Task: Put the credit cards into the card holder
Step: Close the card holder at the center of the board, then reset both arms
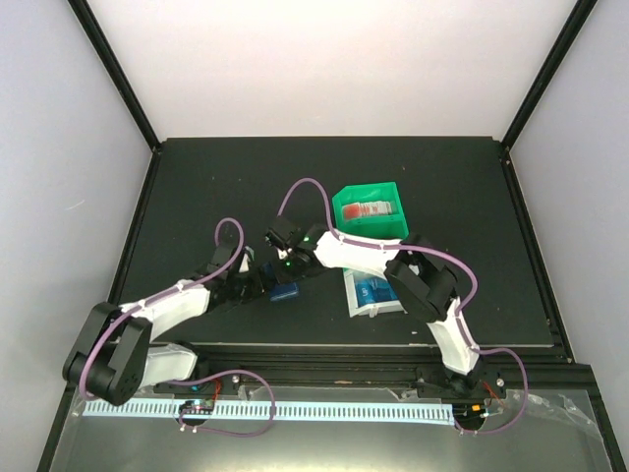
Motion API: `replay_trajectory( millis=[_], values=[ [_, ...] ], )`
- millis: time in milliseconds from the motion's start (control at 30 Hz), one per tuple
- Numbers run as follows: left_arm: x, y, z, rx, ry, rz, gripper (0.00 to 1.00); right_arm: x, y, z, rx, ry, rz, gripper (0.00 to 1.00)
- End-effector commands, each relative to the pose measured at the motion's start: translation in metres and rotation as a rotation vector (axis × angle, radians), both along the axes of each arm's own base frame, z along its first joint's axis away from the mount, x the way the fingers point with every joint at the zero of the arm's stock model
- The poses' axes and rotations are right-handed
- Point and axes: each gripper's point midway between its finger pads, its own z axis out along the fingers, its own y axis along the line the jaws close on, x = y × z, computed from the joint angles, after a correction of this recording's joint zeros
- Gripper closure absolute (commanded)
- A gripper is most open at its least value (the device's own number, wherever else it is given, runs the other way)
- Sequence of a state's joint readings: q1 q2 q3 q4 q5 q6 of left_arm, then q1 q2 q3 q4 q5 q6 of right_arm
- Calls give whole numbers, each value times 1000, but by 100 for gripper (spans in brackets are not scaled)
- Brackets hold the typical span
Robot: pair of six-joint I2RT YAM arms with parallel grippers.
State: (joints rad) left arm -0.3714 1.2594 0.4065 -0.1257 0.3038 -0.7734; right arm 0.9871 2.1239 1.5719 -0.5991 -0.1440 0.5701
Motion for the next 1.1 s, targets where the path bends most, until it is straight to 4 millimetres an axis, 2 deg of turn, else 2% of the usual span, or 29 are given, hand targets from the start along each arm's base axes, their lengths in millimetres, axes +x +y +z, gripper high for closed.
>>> replay_trajectory(
  millis=[0, 167, 300, 400, 500, 533, 633, 733, 900, 1067],
  values=[
    [-13, 12, 14, 85, 29, -27, 56, 2, -14, 26, -7, -40, -52, 54],
    [-6, 18, 59, 99, -90, -9, 42, -6, -48, 56, -10, -91, -115, 52],
    [-9, 27, 98, 109, -189, 1, 30, -8, -87, 94, -8, -197, -182, 51],
    [-14, 32, 137, 110, -308, -19, 19, -7, -124, 125, -32, -302, -251, 48],
    [-20, 40, 182, 132, -455, -35, 2, -14, -159, 152, -47, -374, -297, 45],
    [-23, 45, 199, 146, -512, -38, 1, -18, -173, 167, -30, -404, -318, 44],
    [-35, 60, 244, 183, -651, -15, 1, -28, -218, 195, -22, -493, -406, 39],
    [-53, 79, 280, 230, -760, 15, 1, -38, -264, 225, 26, -596, -516, 34],
    [-80, 103, 315, 289, -882, 60, 1, -57, -339, 263, 143, -764, -703, 22],
    [-103, 117, 337, 300, -965, 92, 1, -79, -387, 290, 307, -877, -801, 16]
  ],
)
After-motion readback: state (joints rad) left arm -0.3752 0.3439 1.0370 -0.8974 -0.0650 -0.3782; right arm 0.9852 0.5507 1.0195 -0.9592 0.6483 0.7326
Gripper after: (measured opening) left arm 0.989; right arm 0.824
